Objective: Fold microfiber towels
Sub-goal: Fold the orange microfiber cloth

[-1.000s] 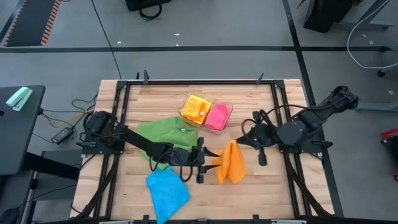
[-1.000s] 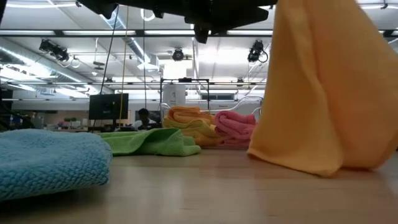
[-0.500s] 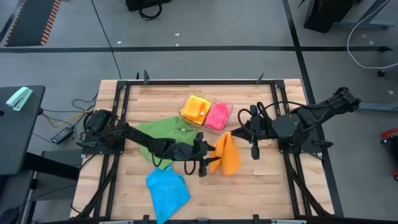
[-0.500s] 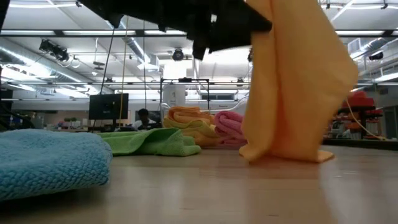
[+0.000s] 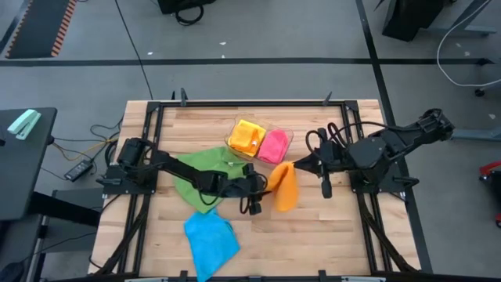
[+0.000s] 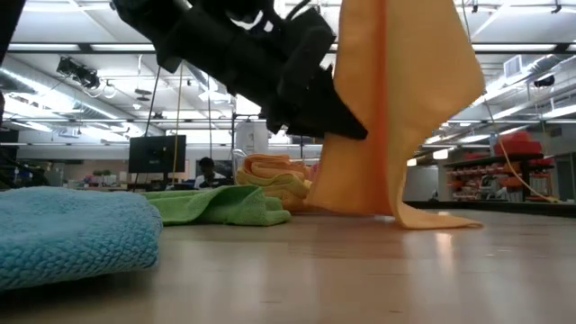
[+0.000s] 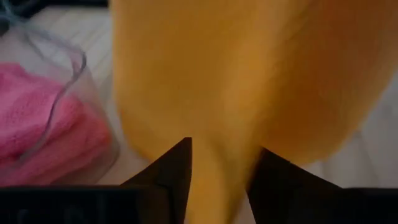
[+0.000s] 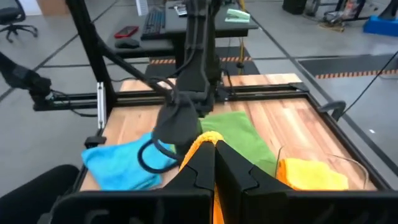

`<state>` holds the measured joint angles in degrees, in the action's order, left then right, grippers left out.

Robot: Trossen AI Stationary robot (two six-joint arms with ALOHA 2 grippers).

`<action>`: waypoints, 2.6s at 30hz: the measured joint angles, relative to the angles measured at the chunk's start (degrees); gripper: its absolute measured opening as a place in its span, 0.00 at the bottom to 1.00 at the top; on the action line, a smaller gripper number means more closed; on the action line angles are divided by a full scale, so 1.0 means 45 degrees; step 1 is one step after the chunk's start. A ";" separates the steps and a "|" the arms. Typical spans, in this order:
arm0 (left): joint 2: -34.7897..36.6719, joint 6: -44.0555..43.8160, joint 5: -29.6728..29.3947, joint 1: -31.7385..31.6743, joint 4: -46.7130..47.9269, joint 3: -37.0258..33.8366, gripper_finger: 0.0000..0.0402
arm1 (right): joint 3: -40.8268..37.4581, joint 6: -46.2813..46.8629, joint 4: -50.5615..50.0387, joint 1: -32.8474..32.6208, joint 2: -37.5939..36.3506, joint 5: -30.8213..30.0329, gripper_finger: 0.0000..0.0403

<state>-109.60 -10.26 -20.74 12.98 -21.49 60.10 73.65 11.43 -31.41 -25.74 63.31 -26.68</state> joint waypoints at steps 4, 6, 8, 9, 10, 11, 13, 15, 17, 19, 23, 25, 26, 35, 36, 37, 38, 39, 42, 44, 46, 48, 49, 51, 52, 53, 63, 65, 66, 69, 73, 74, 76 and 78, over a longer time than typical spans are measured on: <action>0.0000 -0.0203 0.0002 -0.0007 0.0456 -0.0005 0.28 | 0.0000 0.0104 -0.0033 -0.0260 0.0005 0.0093 0.03; 0.0000 -0.0177 0.0002 -0.0007 0.1005 -0.0005 0.23 | 0.0000 0.0109 -0.0037 -0.0382 -0.0008 0.0139 0.03; -0.0005 -0.0239 0.0007 0.0002 0.1292 -0.0019 0.18 | 0.0000 0.0114 -0.0037 -0.0507 -0.0019 0.0187 0.03; -0.0005 -0.0235 0.0012 0.0003 0.1231 -0.0019 0.15 | 0.0000 0.0114 -0.0037 -0.0525 -0.0019 0.0226 0.03; -0.0005 -0.0226 0.0012 0.0003 0.1118 -0.0017 0.12 | 0.0000 0.0125 -0.0047 -0.0572 -0.0019 0.0310 0.03; 0.0010 -0.0185 0.0040 0.0028 0.1039 -0.0015 0.09 | 0.0000 0.0128 -0.0042 -0.0592 -0.0019 0.0545 0.03; 0.0144 -0.0154 0.0558 0.0077 0.0985 -0.0019 0.03 | 0.0000 0.0129 -0.0073 -0.0661 -0.0019 0.1216 0.03; 0.0496 -0.0279 0.1154 0.0132 0.0955 -0.0019 0.03 | 0.0000 0.0190 -0.0199 -0.0779 -0.0019 0.2059 0.03; 0.0854 -0.0439 0.1584 0.0266 0.0895 0.0005 0.05 | 0.0000 0.0344 -0.0424 -0.0932 -0.0019 0.2792 0.03; 0.1111 -0.0440 0.1891 0.0472 0.0914 0.0005 0.07 | 0.0000 0.0559 -0.0511 -0.1130 -0.0019 0.3222 0.03; 0.1780 0.0158 0.2241 0.1042 0.1037 -0.0015 0.05 | 0.0000 0.1187 -0.0503 -0.1820 -0.0019 0.3916 0.03; 0.2081 0.0870 0.2375 0.1339 0.0868 -0.0012 0.03 | 0.0000 0.1216 -0.0451 -0.2270 -0.0019 0.4085 0.03; 0.2210 0.1303 0.2425 0.1475 0.0782 -0.0013 0.02 | 0.0000 0.1186 -0.0406 -0.2500 -0.0019 0.4090 0.03; 0.2487 0.4318 0.4424 0.1900 -0.1293 0.0000 0.08 | 0.0000 0.1026 0.0686 -0.4426 -0.0019 0.5190 0.03; 0.2498 0.4547 0.4593 0.1882 -0.1498 -0.0003 0.07 | 0.0000 0.0749 0.0780 -0.4607 -0.0019 0.5237 0.03; 0.2562 0.4837 0.4696 0.1872 -0.1626 -0.0006 0.06 | 0.0000 0.0499 0.0839 -0.4719 -0.0020 0.5232 0.03; 0.2614 0.5137 0.4725 0.1849 -0.1876 -0.0009 0.05 | 0.0009 0.0264 0.0876 -0.4829 -0.0043 0.5232 0.03; 0.2638 0.5346 0.4758 0.1805 -0.2293 -0.0005 0.03 | 0.0073 0.0015 0.0870 -0.4916 -0.0052 0.5212 0.03; 0.2803 0.5542 0.4812 0.1777 -0.2779 -0.0005 0.02 | 0.0368 -0.0846 0.0882 -0.5099 -0.0076 0.5175 0.03; 0.2849 0.5552 0.4913 0.1706 -0.2868 0.0000 0.03 | 0.0487 -0.1361 0.0784 -0.5086 -0.0087 0.5153 0.03; 0.2909 0.5430 0.4934 0.1686 -0.2407 -0.0006 0.07 | 0.0495 -0.1543 0.0250 -0.4957 -0.0092 0.4546 0.03; 0.2924 0.5297 0.4957 0.1573 -0.1873 -0.0005 0.09 | 0.0491 -0.1481 -0.0732 -0.4622 -0.0083 0.3446 0.03; 0.2929 0.5115 0.4957 0.1498 -0.1618 -0.0005 0.10 | 0.0444 -0.1261 -0.1306 -0.4398 -0.0083 0.2863 0.03; 0.2924 0.4940 0.4937 0.1354 -0.1369 -0.0010 0.10 | 0.0410 -0.0462 -0.2828 -0.3845 -0.0078 0.1792 0.03; 0.2924 0.4822 0.4936 0.1292 -0.1429 -0.0010 0.10 | 0.0402 -0.0016 -0.3550 -0.3518 -0.0073 0.1404 0.03; 0.2924 0.4722 0.4925 0.1241 -0.1613 -0.0010 0.09 | 0.0398 0.0440 -0.4230 -0.3200 -0.0073 0.1070 0.03; 0.2927 0.4290 0.4939 0.1634 -0.2803 -0.0010 0.03 | 0.0398 0.1848 -0.5014 -0.2238 -0.0078 0.4835 0.03; 0.2864 0.4558 0.5075 0.1716 -0.2948 -0.0010 0.05 | 0.0398 0.1864 -0.4687 -0.2242 -0.0078 0.6393 0.03; 0.2841 0.4691 0.5296 0.1766 -0.2985 -0.0010 0.06 | 0.0398 0.2091 -0.4442 -0.2293 -0.0078 0.7056 0.03; 0.2696 0.4721 0.6254 0.1890 -0.3831 -0.0005 0.08 | 0.0398 0.2541 -0.3367 -0.2746 -0.0078 0.9000 0.03; 0.2671 0.4765 0.6928 0.2171 -0.4891 -0.0010 0.08 | 0.0398 0.0704 -0.1572 -0.3488 -0.0083 1.1105 0.03; 0.2676 0.4758 0.6958 0.2224 -0.5099 -0.0005 0.07 | 0.0398 0.0457 -0.1367 -0.3607 -0.0087 1.1104 0.03; 0.2676 0.4762 0.6956 0.2324 -0.5325 -0.0005 0.06 | 0.0398 0.0114 -0.1369 -0.3648 -0.0087 1.0823 0.03; 0.2681 0.4764 0.6943 0.2351 -0.5164 -0.0005 0.05 | 0.0398 -0.0296 -0.1951 -0.3484 -0.0087 0.9915 0.03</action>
<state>-97.54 11.17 10.50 23.56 -44.73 60.07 75.44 10.10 -40.18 -41.42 62.92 17.94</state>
